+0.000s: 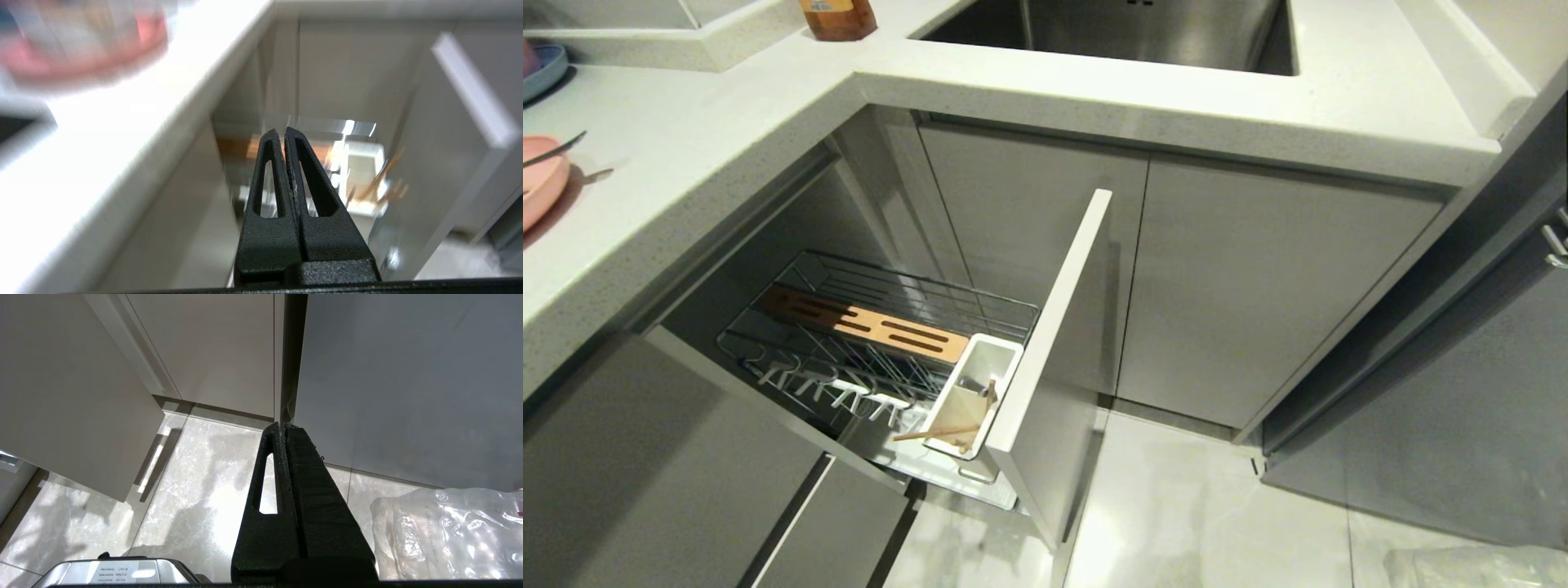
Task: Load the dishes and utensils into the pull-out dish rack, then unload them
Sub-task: Take the chopsticks out of the cupboard, then close the cupboard
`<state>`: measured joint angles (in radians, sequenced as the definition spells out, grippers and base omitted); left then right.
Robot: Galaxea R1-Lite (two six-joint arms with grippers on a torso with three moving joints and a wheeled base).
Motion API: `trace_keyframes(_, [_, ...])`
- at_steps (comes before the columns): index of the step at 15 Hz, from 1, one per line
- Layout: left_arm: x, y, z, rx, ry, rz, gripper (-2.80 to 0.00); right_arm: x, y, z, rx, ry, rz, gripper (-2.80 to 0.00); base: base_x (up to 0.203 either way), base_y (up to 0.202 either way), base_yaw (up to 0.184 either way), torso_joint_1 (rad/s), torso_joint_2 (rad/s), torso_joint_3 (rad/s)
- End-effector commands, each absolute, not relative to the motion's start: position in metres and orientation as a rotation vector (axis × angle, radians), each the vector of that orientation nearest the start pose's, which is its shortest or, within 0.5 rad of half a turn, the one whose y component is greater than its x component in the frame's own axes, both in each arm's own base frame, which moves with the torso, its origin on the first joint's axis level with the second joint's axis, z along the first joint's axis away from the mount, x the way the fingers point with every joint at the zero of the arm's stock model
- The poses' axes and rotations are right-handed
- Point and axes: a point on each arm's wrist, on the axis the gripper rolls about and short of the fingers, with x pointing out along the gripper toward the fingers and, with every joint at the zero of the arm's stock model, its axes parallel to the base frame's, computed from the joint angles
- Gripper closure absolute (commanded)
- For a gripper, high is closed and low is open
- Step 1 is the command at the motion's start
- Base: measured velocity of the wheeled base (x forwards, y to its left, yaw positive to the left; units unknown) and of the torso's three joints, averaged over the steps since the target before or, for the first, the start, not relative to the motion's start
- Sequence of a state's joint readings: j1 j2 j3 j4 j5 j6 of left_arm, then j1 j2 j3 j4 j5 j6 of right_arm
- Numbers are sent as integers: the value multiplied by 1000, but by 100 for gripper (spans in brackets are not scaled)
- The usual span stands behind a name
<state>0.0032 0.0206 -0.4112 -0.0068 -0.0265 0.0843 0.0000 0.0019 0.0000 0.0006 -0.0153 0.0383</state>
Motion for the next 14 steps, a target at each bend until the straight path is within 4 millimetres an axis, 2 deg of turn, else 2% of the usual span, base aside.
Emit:
trace_keyframes(1, [-81,-1,215,91,-421,-25,0,-23,0,75,38,3,-17,0,0,0,0,0,0,0])
trace_keyframes(5, [-62,1,281,73,-381,-110,0,-22,0,75,38,6,-15,0,0,0,0,0,0,0])
trace_keyframes(8, [-20,0,332,8,-317,-164,0,-22,0,75,38,4,-17,0,0,0,0,0,0,0])
trace_keyframes(10, [17,-4,364,-84,-251,-227,0,-22,0,75,38,5,-15,0,0,0,0,0,0,0])
trace_keyframes(12, [55,-12,383,-181,-144,-322,0,-23,0,75,38,3,-14,0,0,0,0,0,0,0])
trace_keyframes(14, [85,-25,394,-276,-43,-432,0,-23,0,75,38,3,-17,0,0,0,0,0,0,0])
